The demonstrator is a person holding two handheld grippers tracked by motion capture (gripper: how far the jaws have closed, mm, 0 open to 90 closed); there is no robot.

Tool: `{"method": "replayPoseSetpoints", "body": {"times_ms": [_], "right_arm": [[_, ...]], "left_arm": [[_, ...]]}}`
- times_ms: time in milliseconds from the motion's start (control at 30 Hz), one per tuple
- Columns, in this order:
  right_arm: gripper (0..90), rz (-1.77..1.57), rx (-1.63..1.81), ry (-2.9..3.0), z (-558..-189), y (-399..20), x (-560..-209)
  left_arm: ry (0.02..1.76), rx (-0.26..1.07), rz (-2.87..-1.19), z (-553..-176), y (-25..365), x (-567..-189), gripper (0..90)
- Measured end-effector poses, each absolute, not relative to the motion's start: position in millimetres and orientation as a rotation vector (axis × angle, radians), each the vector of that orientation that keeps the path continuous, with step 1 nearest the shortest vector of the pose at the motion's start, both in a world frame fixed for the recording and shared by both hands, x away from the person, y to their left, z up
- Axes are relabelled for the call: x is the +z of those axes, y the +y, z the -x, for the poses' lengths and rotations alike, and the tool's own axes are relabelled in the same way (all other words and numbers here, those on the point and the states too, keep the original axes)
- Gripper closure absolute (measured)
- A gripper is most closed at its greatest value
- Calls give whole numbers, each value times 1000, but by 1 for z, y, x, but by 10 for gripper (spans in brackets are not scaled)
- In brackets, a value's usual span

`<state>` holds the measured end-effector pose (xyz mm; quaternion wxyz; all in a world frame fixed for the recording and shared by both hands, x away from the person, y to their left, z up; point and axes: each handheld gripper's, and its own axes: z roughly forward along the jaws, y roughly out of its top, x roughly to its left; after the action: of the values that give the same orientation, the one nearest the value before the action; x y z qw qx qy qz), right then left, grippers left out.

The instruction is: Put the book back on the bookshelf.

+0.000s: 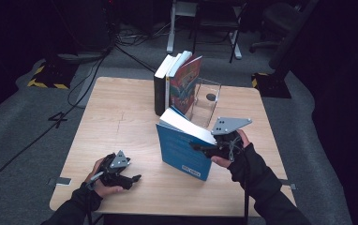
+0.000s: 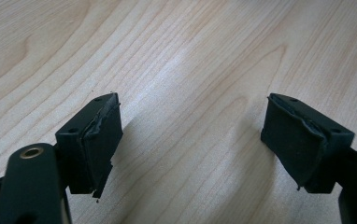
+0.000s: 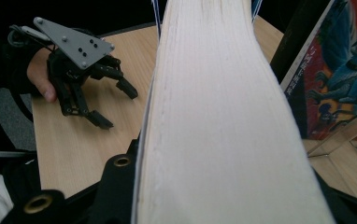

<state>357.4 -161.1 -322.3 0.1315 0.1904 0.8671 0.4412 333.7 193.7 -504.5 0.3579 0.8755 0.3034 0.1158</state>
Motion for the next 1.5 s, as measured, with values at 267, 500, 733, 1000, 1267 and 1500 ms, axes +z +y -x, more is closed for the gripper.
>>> {"method": "replayPoseSetpoints", "body": {"times_ms": [267, 500, 733, 1000, 1267, 1500], "right_arm": [[610, -653, 1201, 2498, -375, -169, -307], [611, -734, 1092, 2458, -396, -176, -296], [611, -820, 1077, 2374, -417, -183, -291], [611, -940, 1097, 2273, -441, -188, -292], [611, -1045, 1105, 2143, -457, -195, -287], [611, -1093, 1119, 2069, -474, -192, -280]], "left_arm": [[782, 299, -2260, -334, 194, -505, 203], [782, 298, -2259, -334, 194, -505, 203], [782, 299, -2259, -334, 194, -505, 203], [782, 299, -2259, -334, 194, -505, 202], [785, 297, -2257, -334, 193, -505, 203], [779, 299, -2259, -334, 193, -505, 203]]}}
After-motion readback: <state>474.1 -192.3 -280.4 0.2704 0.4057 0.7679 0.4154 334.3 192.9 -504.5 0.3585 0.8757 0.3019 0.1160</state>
